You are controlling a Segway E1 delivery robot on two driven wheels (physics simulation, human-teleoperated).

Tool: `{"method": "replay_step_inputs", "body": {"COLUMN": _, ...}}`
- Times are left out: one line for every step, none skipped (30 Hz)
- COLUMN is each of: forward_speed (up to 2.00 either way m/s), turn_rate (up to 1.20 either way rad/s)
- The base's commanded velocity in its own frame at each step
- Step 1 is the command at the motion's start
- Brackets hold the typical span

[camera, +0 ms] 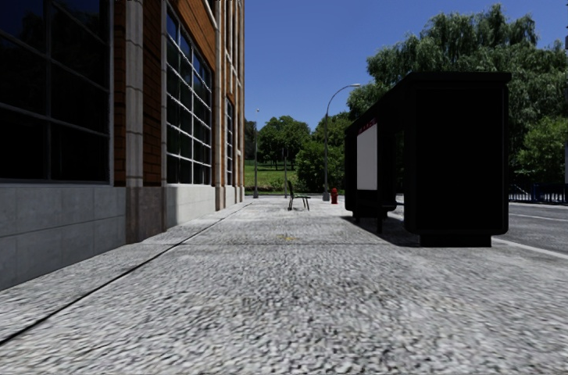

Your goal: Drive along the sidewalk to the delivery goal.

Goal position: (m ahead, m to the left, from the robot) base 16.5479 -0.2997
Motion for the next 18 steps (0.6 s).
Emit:
{"method": "replay_step_inputs", "body": {"forward_speed": 2.0, "turn_rate": 0.0}}
{"method": "replay_step_inputs", "body": {"forward_speed": 2.0, "turn_rate": 0.0}}
{"method": "replay_step_inputs", "body": {"forward_speed": 2.0, "turn_rate": 0.0}}
{"method": "replay_step_inputs", "body": {"forward_speed": 2.0, "turn_rate": 0.0}}
{"method": "replay_step_inputs", "body": {"forward_speed": 2.0, "turn_rate": 0.0}}
{"method": "replay_step_inputs", "body": {"forward_speed": 2.0, "turn_rate": 0.0}}
{"method": "replay_step_inputs", "body": {"forward_speed": 2.0, "turn_rate": 0.0}}
{"method": "replay_step_inputs", "body": {"forward_speed": 2.0, "turn_rate": 0.0}}
{"method": "replay_step_inputs", "body": {"forward_speed": 2.0, "turn_rate": 0.0}}
{"method": "replay_step_inputs", "body": {"forward_speed": 2.0, "turn_rate": 0.0}}
{"method": "replay_step_inputs", "body": {"forward_speed": 2.0, "turn_rate": 0.0}}
{"method": "replay_step_inputs", "body": {"forward_speed": 2.0, "turn_rate": 0.0}}
{"method": "replay_step_inputs", "body": {"forward_speed": 2.0, "turn_rate": 0.0}}
{"method": "replay_step_inputs", "body": {"forward_speed": 2.0, "turn_rate": 0.0}}
{"method": "replay_step_inputs", "body": {"forward_speed": 2.0, "turn_rate": 0.0}}
{"method": "replay_step_inputs", "body": {"forward_speed": 2.0, "turn_rate": 0.0}}
{"method": "replay_step_inputs", "body": {"forward_speed": 2.0, "turn_rate": 0.05}}
{"method": "replay_step_inputs", "body": {"forward_speed": 2.0, "turn_rate": 0.06}}
